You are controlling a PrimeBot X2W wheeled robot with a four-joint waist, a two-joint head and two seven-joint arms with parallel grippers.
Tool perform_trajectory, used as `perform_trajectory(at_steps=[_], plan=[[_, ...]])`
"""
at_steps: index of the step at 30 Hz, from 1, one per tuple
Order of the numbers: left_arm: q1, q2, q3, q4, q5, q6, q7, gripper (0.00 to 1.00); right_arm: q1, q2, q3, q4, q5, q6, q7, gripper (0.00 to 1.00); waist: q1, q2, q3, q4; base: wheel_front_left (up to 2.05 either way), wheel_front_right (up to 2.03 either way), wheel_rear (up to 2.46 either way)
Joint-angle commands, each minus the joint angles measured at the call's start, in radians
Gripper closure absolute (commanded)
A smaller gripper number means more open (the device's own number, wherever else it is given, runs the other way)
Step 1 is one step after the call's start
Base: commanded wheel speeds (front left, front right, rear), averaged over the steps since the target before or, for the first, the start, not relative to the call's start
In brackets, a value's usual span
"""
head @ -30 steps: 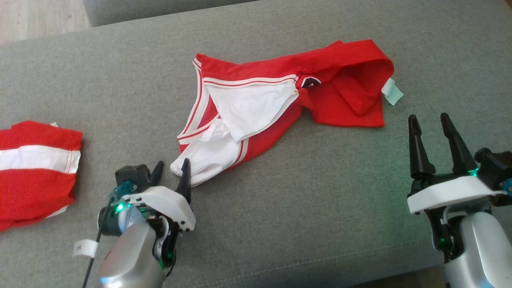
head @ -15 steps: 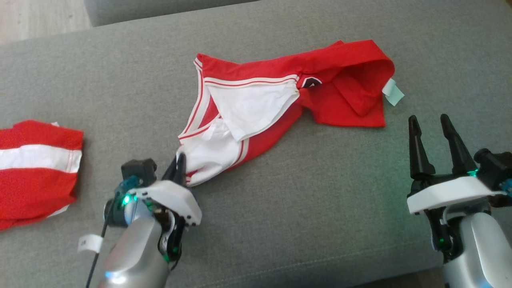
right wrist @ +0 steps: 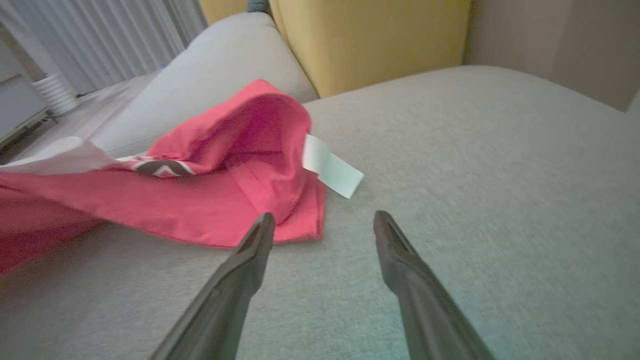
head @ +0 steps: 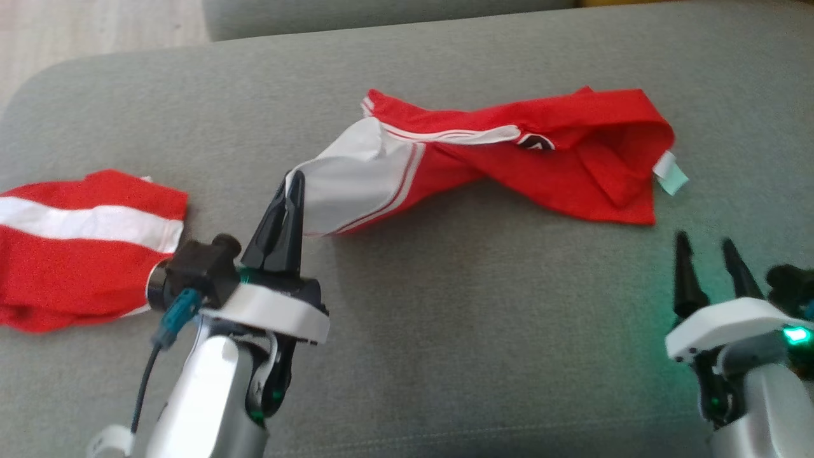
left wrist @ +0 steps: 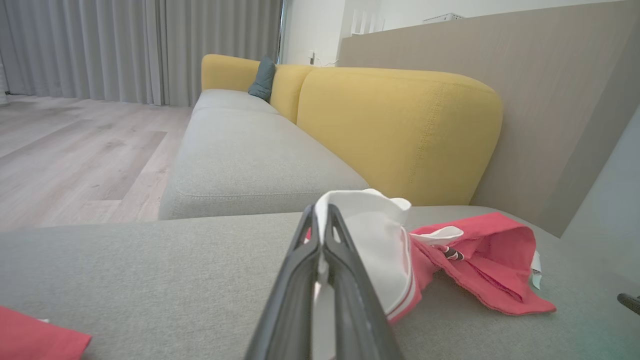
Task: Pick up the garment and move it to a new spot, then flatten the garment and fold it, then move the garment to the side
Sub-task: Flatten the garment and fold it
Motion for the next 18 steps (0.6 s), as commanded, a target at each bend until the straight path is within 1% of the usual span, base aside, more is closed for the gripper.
perform_trajectory(at_steps=[1, 4, 6, 9, 11, 16, 18], plan=[[-0.018, 0.010, 0.043, -0.050, 0.008, -0.006, -0.012, 1.00, -0.046, -0.003, 0.002, -0.012, -0.002, -0.001, 0.006, 0.00, -0.0001, 0.0000, -0.004, 0.017, 0.00, 0.00, 0.00], [0.013, 0.007, 0.039, -0.080, 0.021, -0.022, -0.012, 1.00, -0.093, -0.002, -0.032, 0.072, 0.045, -0.001, 0.020, 0.00, -0.0001, 0.0000, -0.003, 0.037, 0.00, 0.00, 0.00], [0.026, 0.006, 0.034, -0.087, 0.027, -0.031, -0.012, 1.00, -0.127, -0.002, -0.047, 0.128, 0.056, -0.001, 0.021, 0.00, -0.0001, 0.0000, 0.002, 0.047, 0.00, 0.00, 0.00], [0.034, 0.005, 0.026, -0.087, 0.030, -0.038, -0.012, 1.00, -0.183, -0.002, -0.058, 0.211, 0.095, -0.001, 0.022, 0.00, -0.0001, 0.0000, 0.011, 0.059, 0.00, 0.00, 0.00], [0.034, 0.004, 0.021, -0.087, 0.028, -0.040, -0.012, 1.00, -0.217, -0.002, -0.067, 0.263, 0.102, -0.001, 0.020, 0.00, -0.0001, 0.0000, 0.020, 0.064, 0.00, 0.00, 0.00], [0.027, 0.004, 0.003, -0.090, 0.017, -0.037, -0.012, 1.00, -0.283, -0.002, -0.083, 0.377, 0.028, -0.001, 0.017, 0.00, -0.0001, 0.0000, 0.037, 0.071, 0.00, 0.00, 0.00], [0.023, 0.004, -0.002, -0.091, 0.014, -0.034, -0.012, 1.00, -0.299, -0.002, -0.089, 0.403, -0.029, -0.001, 0.010, 0.00, -0.0001, 0.0000, 0.043, 0.072, 0.00, 0.00, 0.00]])
